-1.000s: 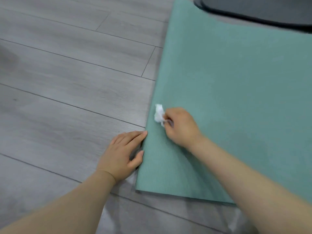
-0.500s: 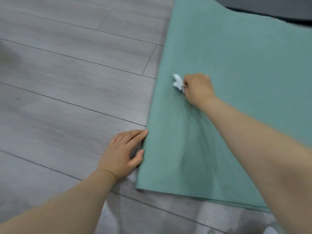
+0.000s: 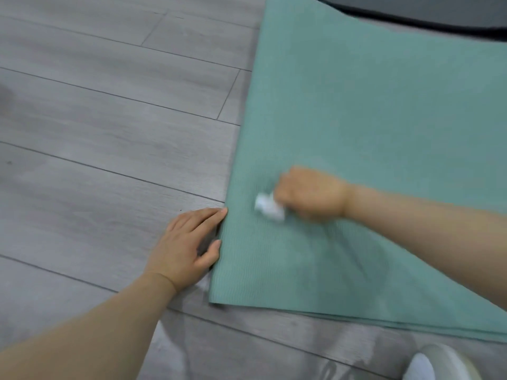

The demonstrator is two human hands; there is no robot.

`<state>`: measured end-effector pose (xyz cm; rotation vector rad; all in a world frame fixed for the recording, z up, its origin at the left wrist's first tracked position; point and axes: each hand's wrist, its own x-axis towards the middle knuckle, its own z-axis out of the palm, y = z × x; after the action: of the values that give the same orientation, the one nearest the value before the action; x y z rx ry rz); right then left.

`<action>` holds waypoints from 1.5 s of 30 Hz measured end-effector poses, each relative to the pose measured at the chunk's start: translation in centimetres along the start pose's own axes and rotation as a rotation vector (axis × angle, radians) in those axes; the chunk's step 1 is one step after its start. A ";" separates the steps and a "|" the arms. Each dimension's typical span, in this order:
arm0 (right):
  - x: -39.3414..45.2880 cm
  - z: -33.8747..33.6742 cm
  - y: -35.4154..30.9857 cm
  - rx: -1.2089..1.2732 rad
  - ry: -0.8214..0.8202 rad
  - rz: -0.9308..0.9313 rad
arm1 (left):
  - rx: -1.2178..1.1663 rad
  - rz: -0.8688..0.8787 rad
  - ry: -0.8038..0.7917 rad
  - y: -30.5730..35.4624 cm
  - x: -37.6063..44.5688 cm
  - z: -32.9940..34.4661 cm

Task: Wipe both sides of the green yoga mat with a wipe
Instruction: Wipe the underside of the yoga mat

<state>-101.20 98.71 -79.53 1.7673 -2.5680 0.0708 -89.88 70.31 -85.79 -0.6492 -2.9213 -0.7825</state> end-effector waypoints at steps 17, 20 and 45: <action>-8.5 -0.1 -7.7 0.126 -0.182 -0.036 | 0.011 0.004 0.012 0.1 0.0 0.0; -4.2 1.2 2.4 -0.031 0.007 0.428 | 0.012 0.003 0.009 0.1 -0.1 0.1; -4.8 2.7 7.5 0.233 0.251 1.397 | 0.060 -0.014 -0.025 -0.6 -0.4 0.7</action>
<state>-106.50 105.72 -82.62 -0.3145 -3.0193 0.5477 -89.74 70.08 -86.72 -0.6393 -2.9617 -0.6899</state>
